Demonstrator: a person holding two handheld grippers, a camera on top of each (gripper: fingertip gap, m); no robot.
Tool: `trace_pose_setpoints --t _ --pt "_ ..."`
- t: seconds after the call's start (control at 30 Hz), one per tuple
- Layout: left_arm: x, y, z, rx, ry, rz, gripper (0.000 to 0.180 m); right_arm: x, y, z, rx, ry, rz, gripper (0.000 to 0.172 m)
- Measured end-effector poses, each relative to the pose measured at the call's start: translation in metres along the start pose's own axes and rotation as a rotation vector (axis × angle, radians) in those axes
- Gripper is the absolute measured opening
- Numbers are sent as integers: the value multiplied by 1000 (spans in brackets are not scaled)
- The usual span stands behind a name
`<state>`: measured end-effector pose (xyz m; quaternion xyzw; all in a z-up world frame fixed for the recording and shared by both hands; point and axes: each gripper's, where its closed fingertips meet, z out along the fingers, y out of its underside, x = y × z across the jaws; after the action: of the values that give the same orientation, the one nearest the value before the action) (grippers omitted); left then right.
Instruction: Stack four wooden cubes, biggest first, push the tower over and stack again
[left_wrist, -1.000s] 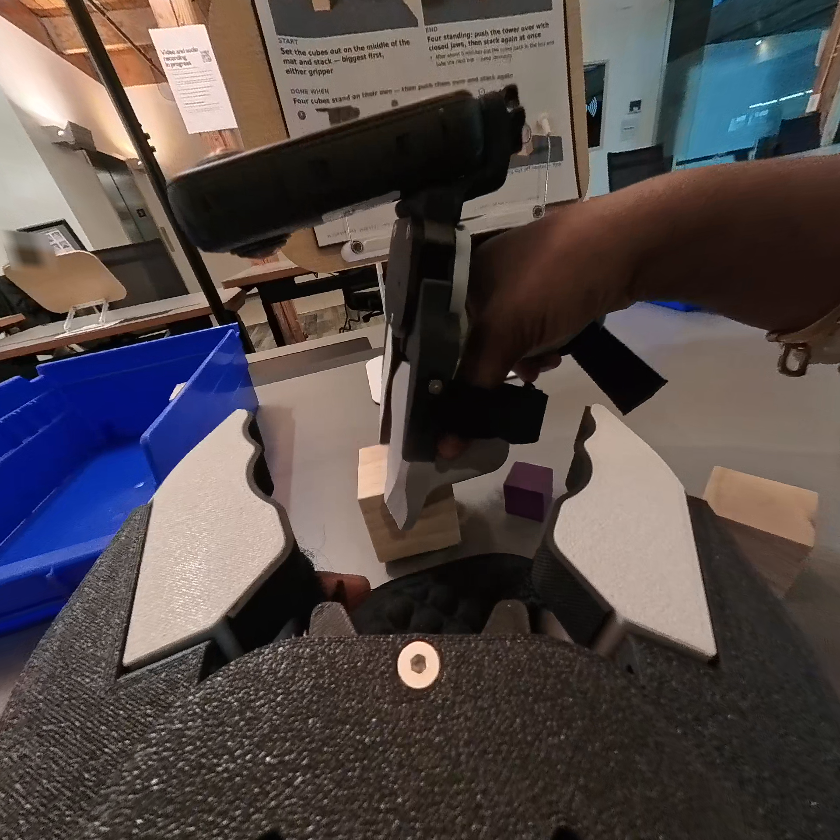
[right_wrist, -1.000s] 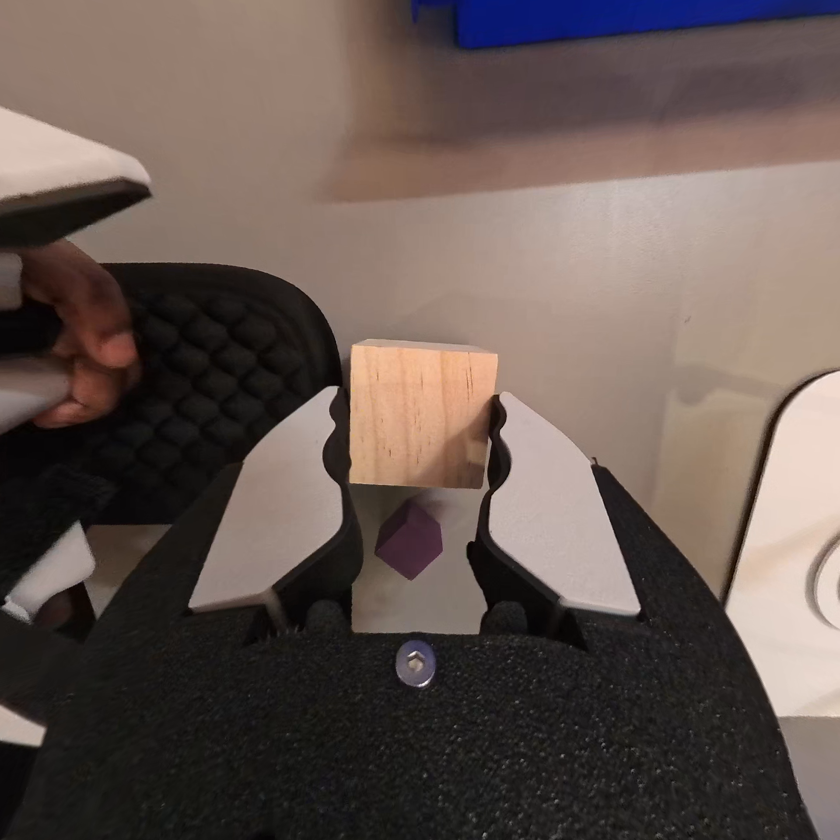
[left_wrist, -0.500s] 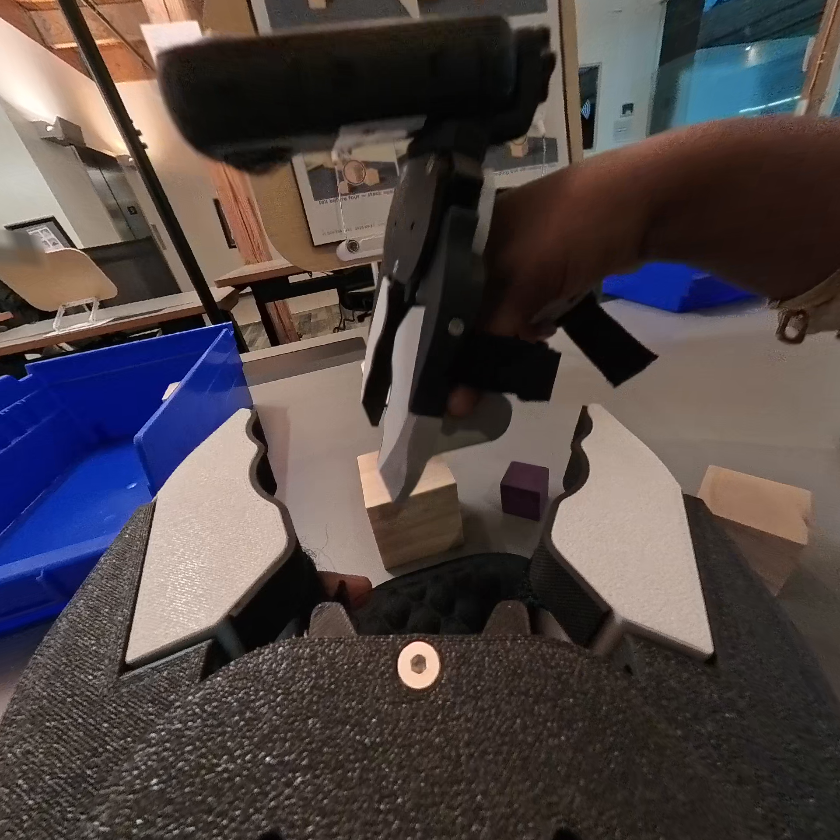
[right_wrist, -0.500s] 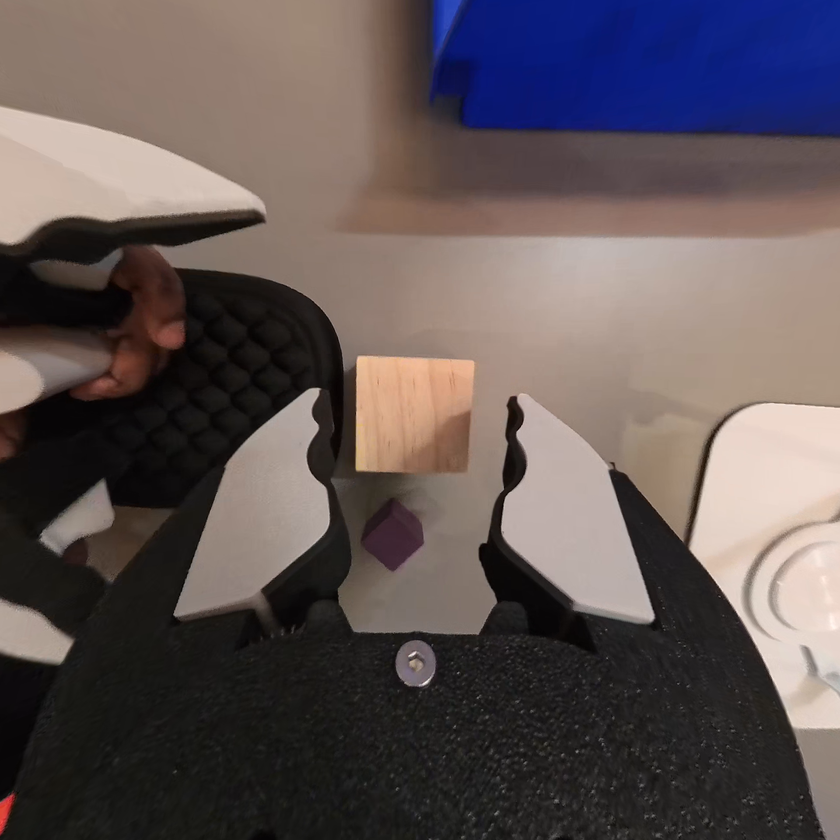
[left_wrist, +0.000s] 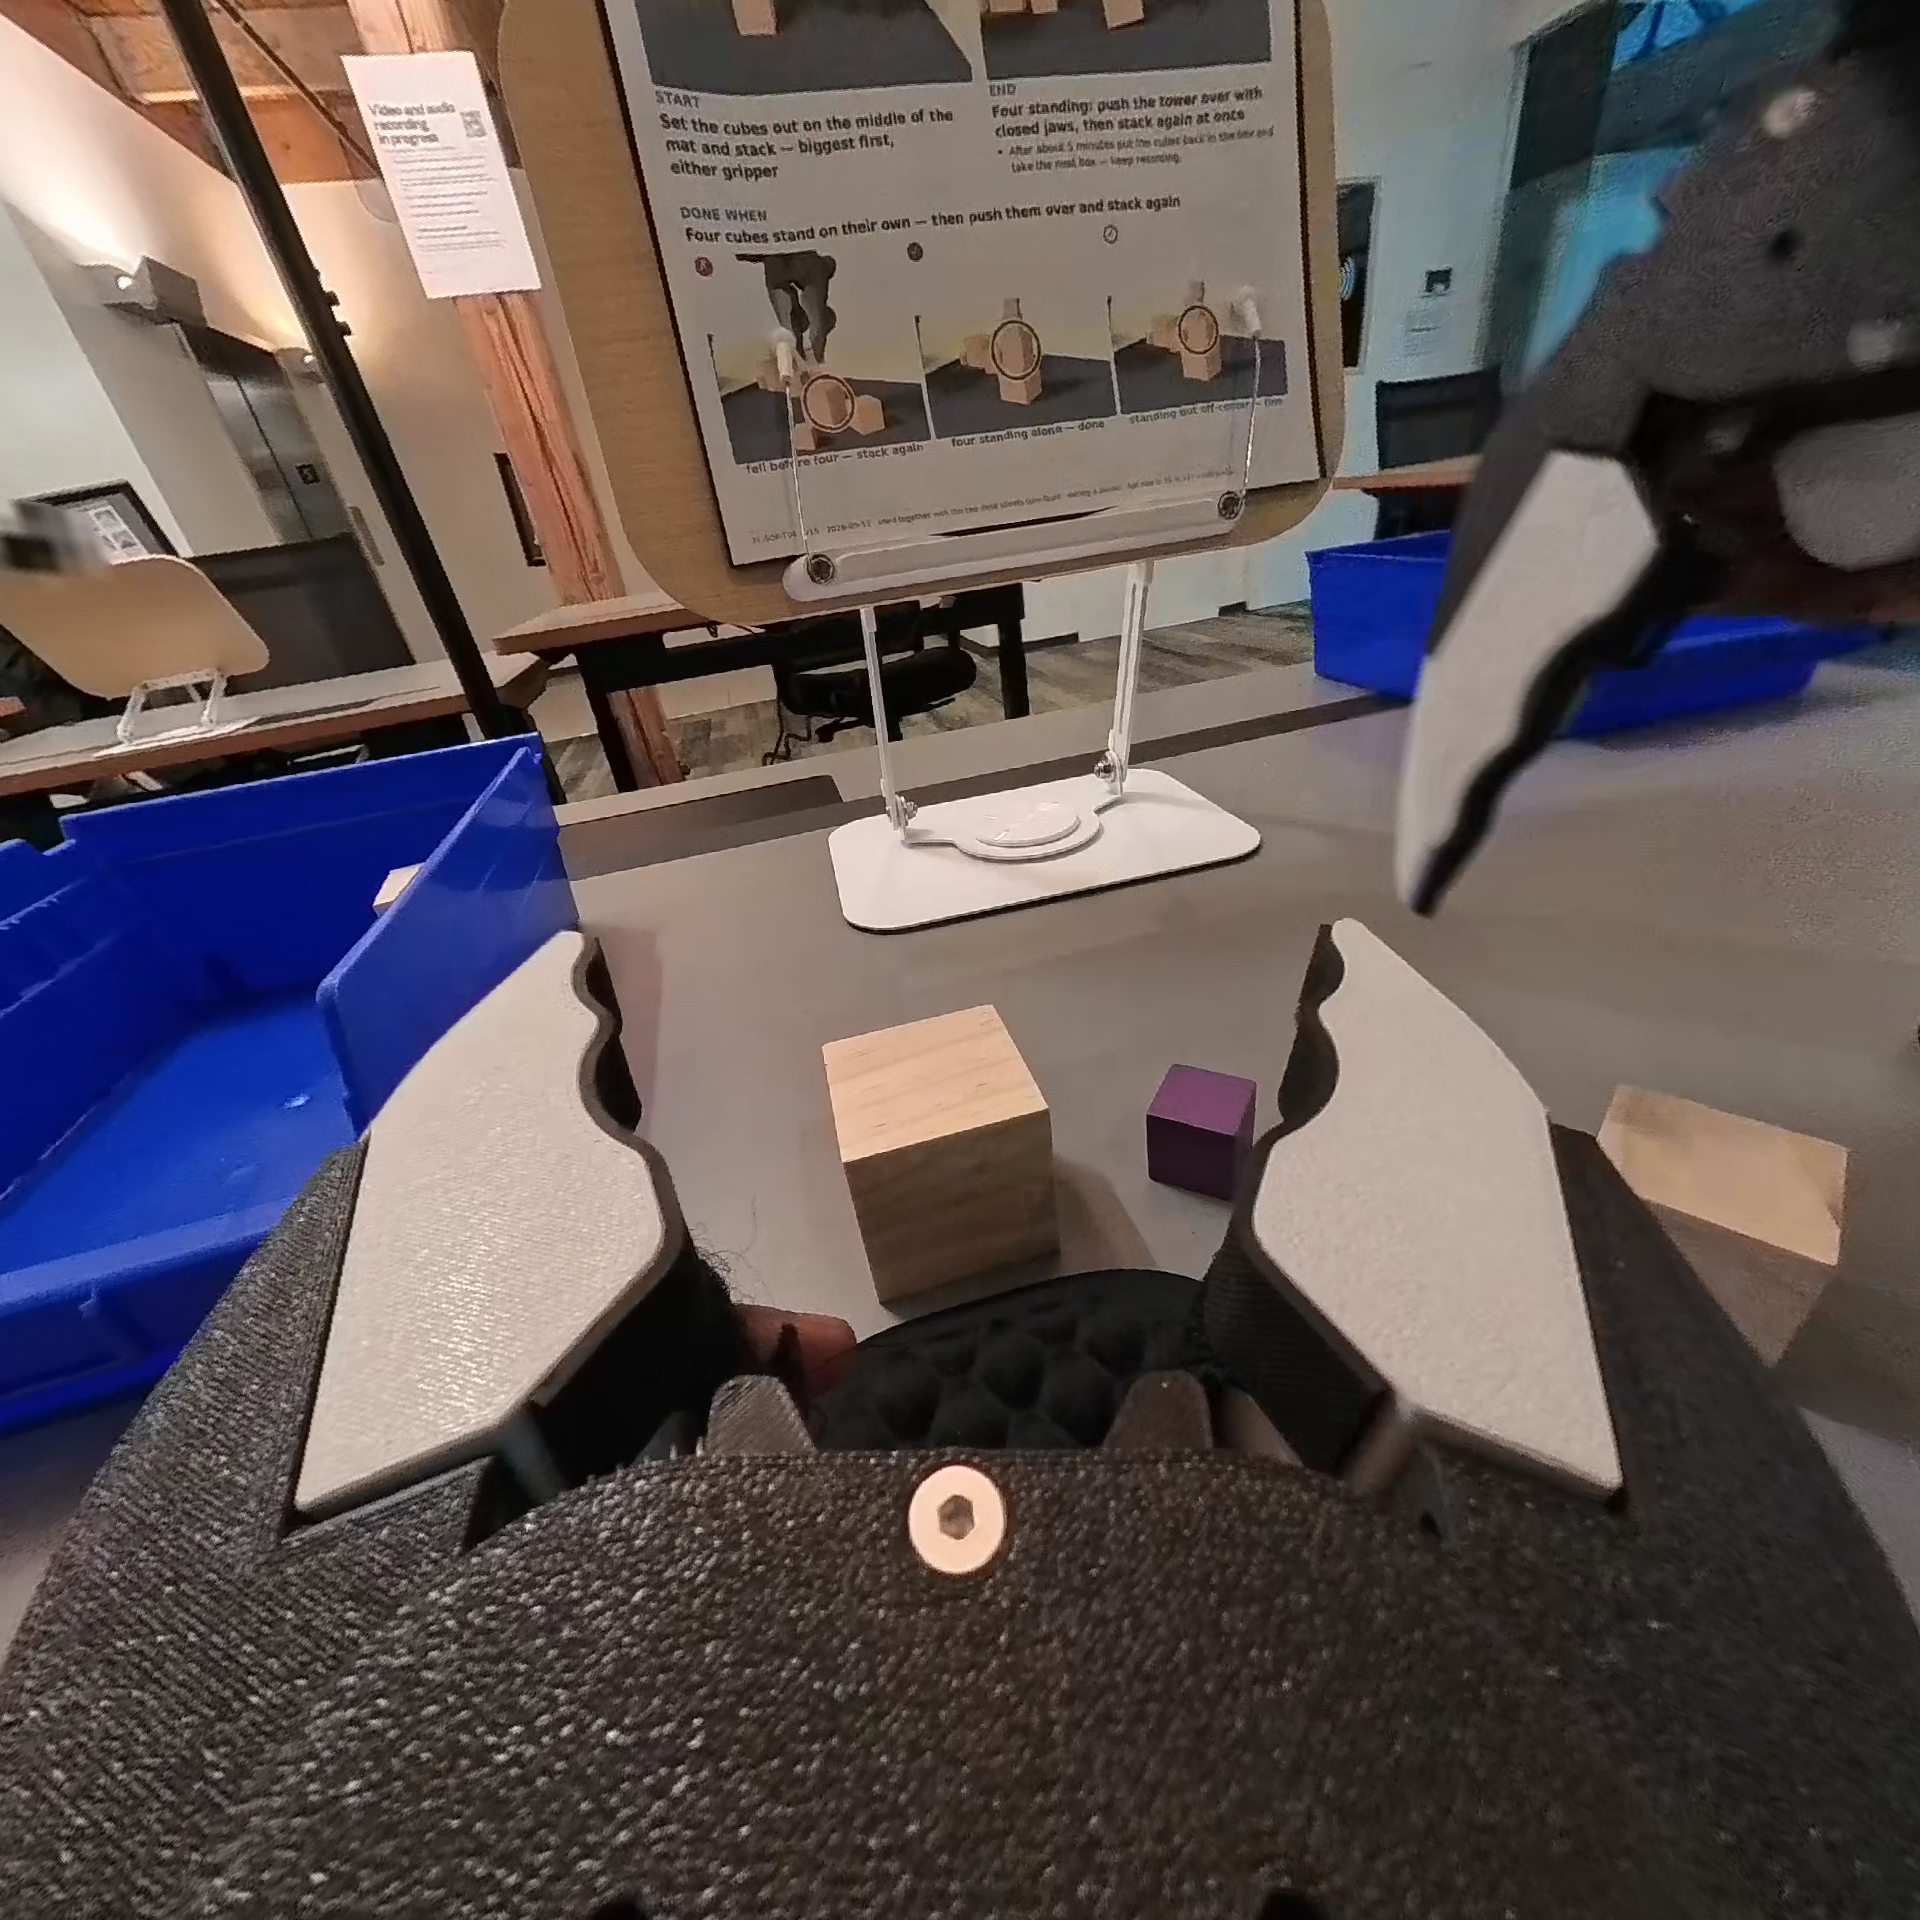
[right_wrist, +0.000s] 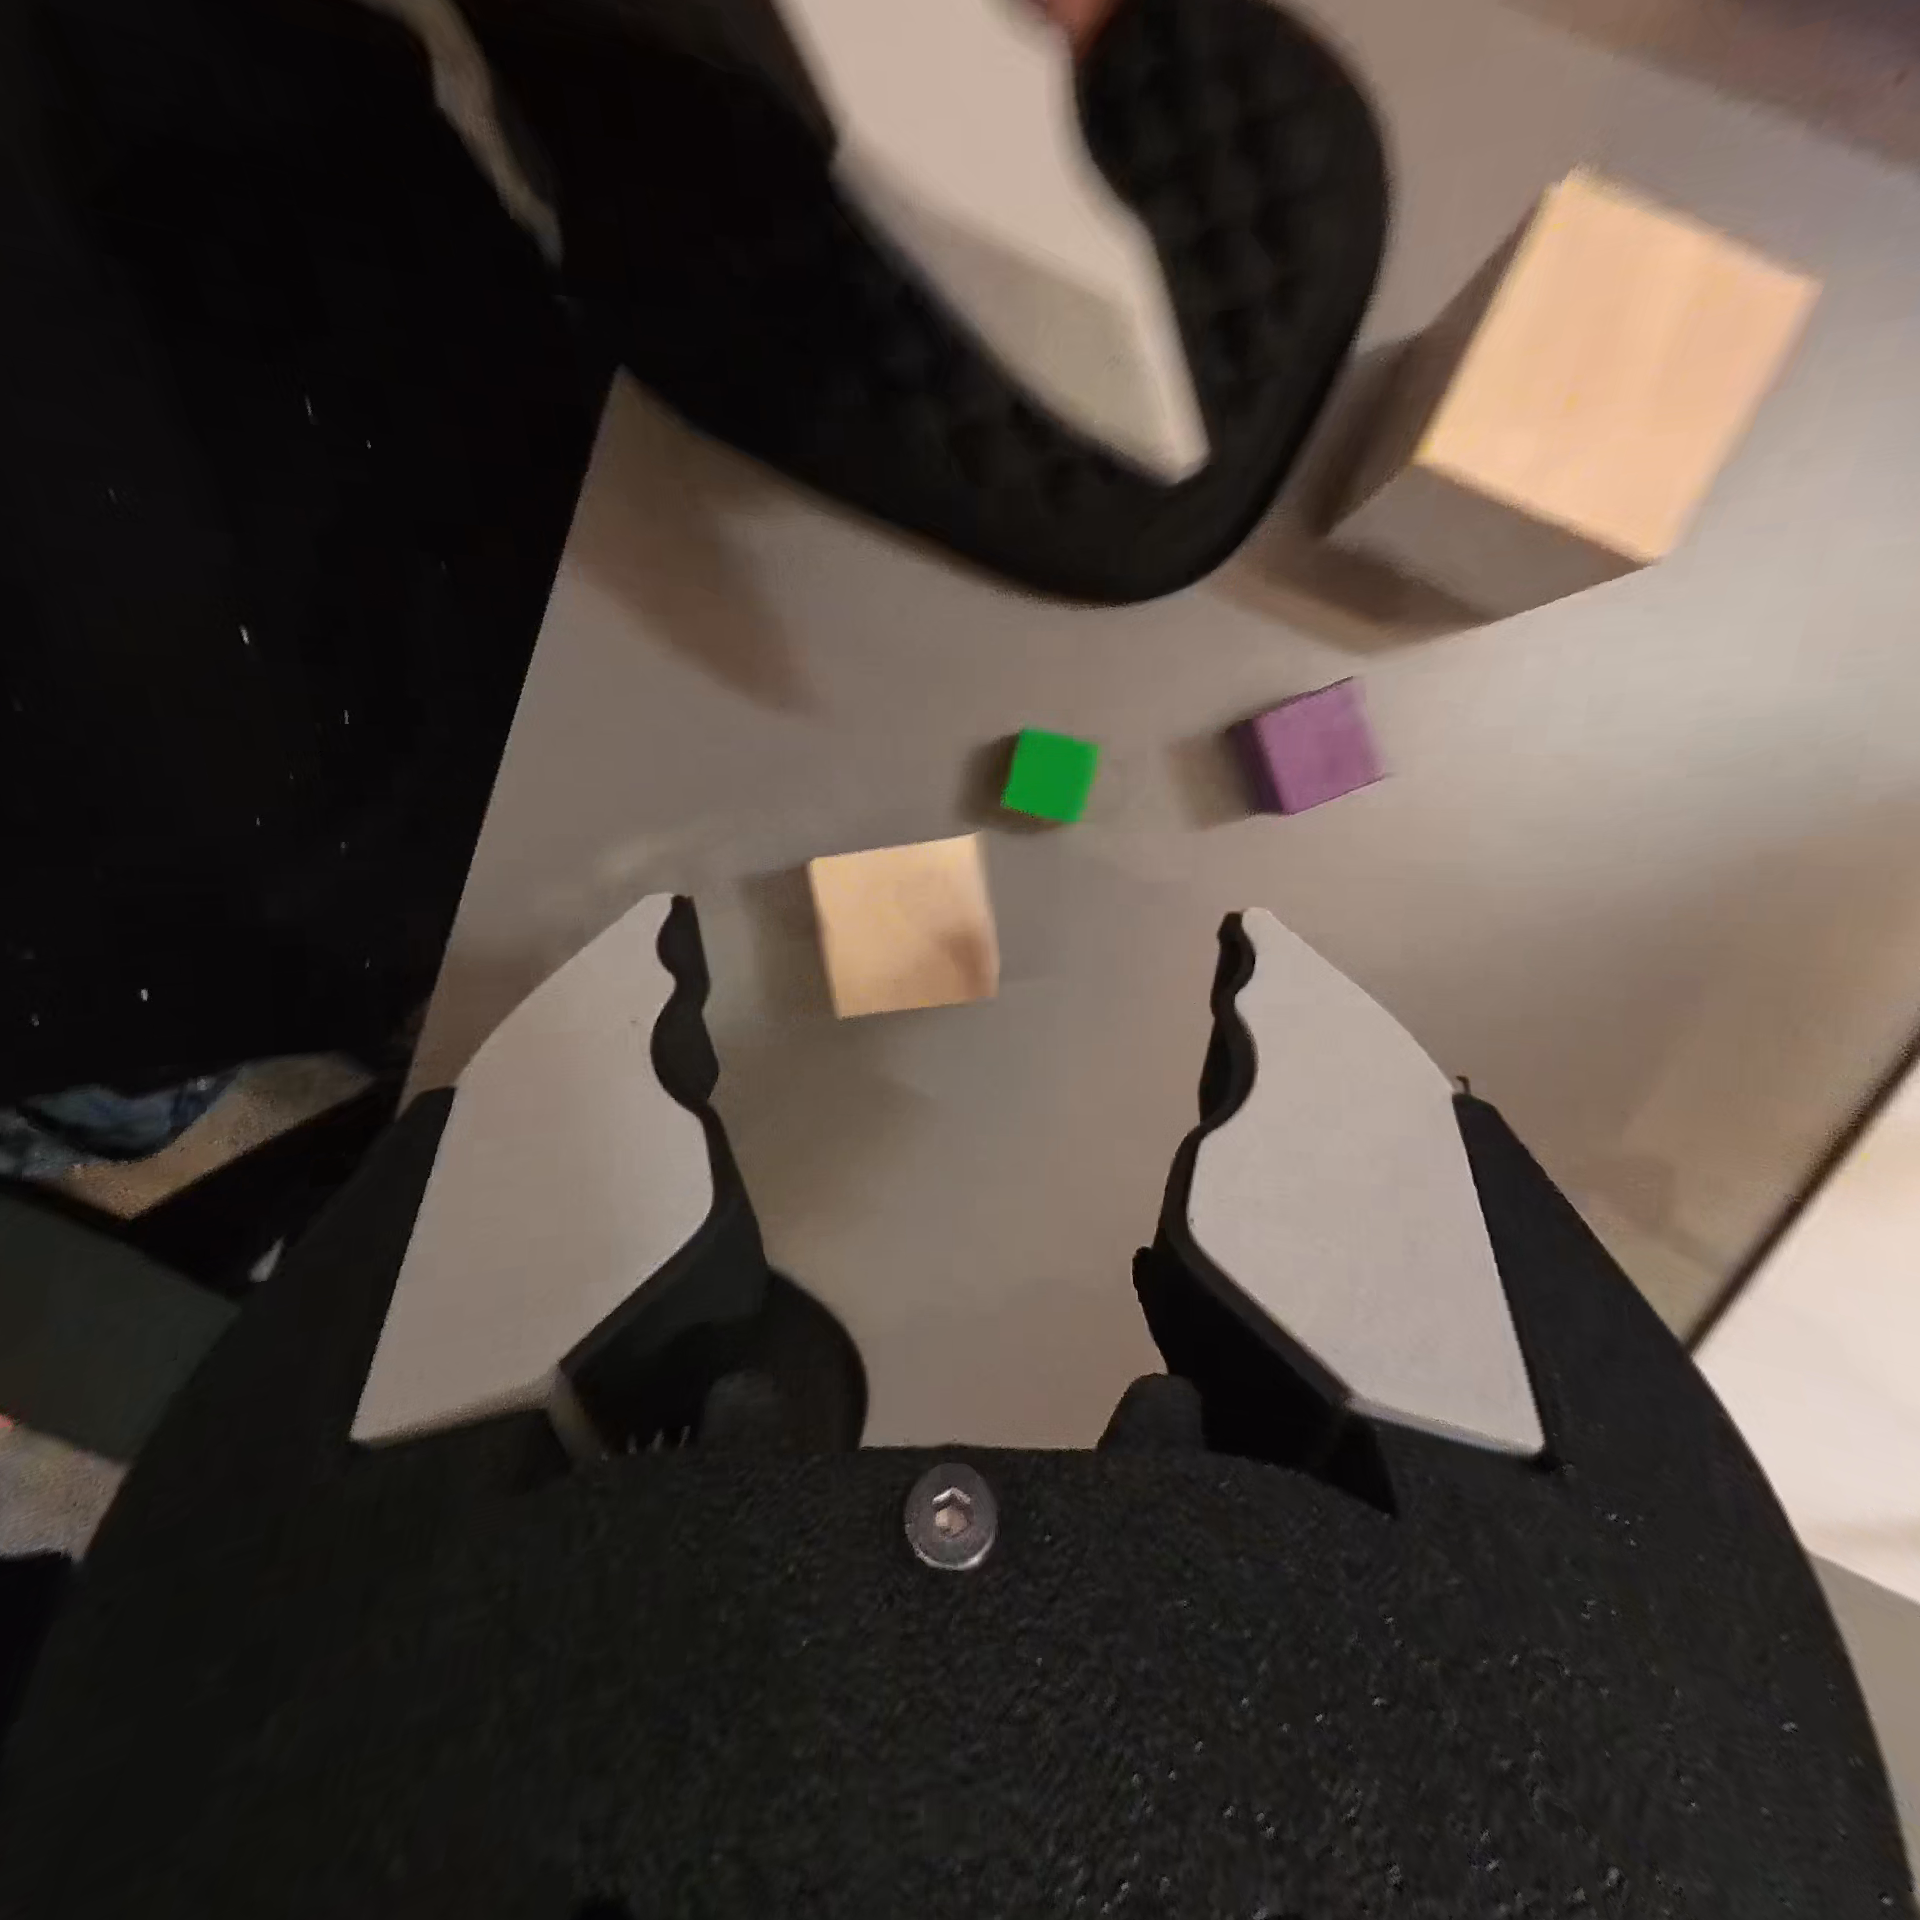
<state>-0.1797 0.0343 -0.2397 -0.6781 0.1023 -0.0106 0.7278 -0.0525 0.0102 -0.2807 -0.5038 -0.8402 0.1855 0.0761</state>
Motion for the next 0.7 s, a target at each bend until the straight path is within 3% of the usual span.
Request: trace_pose_setpoints --t 0.17,0.33,0.4,0.43,0.57,0.7 --pt "3 1 1 -8 12 14 122 -13 26 30 -176 22 -68 86" --pt "2 2 1 -13 19 -3 124 -15 28 48 -209 7 -106 66" --pt "2 2 1 -11 19 -6 124 -11 31 54 -230 29 -118 46" --pt "2 1 1 -9 19 -8 124 -11 31 55 -234 27 -114 44" --pt "-1 2 1 -9 18 -31 123 -4 17 42 -161 17 -20 44" --pt "-2 1 0 0 18 -51 122 36 -17 6 -68 108 126 44"
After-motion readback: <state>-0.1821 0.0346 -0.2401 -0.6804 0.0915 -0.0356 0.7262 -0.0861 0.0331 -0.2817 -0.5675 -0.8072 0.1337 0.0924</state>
